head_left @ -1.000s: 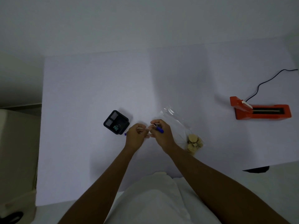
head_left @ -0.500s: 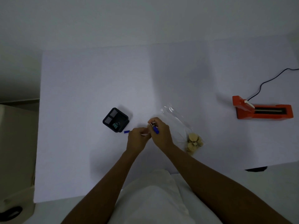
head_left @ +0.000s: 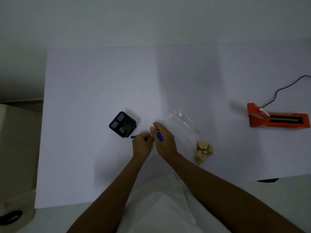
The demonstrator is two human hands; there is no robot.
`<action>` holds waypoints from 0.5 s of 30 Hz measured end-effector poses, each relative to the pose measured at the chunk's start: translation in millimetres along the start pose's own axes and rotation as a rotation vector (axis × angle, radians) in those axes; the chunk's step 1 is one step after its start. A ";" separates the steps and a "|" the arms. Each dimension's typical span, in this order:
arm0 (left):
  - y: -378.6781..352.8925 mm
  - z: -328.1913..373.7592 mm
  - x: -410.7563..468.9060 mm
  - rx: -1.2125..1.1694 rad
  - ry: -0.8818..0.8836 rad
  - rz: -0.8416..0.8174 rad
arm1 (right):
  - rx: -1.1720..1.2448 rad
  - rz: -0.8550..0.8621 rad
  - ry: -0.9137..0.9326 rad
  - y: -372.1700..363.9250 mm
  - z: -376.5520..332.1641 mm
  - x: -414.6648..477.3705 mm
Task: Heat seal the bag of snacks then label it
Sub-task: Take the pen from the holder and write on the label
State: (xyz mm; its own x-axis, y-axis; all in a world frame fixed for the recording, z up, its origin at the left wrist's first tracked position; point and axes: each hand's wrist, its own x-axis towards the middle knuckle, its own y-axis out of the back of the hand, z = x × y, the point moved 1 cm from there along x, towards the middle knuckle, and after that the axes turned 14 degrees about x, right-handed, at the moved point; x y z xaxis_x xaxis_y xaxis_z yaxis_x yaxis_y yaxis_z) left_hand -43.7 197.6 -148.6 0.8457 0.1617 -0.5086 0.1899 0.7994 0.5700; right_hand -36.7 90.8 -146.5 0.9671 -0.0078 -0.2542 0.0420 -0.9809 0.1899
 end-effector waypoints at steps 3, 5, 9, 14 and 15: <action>-0.8 -4.7 3.8 0.028 0.055 -0.065 | -0.075 -0.023 0.084 -2.9 4.7 2.2; -1.7 -5.6 5.7 0.071 0.056 -0.085 | -0.105 -0.032 0.164 -3.0 8.5 4.5; -3.1 -4.7 5.8 0.112 0.075 -0.097 | -0.079 -0.038 0.160 -5.0 14.4 3.5; 0.3 -4.4 4.0 0.174 0.080 -0.056 | -0.029 -0.052 0.105 -4.7 15.7 0.2; 0.6 -5.3 4.5 0.185 0.080 -0.053 | -0.032 -0.060 0.104 -4.8 16.5 -0.1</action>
State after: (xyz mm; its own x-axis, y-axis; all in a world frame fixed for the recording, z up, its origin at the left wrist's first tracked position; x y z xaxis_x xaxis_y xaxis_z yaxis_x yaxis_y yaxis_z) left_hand -42.5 201.8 -154.0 0.7911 0.1739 -0.5864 0.3275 0.6893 0.6462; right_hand -41.1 92.2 -163.0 0.9834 0.0722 -0.1665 0.1067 -0.9722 0.2084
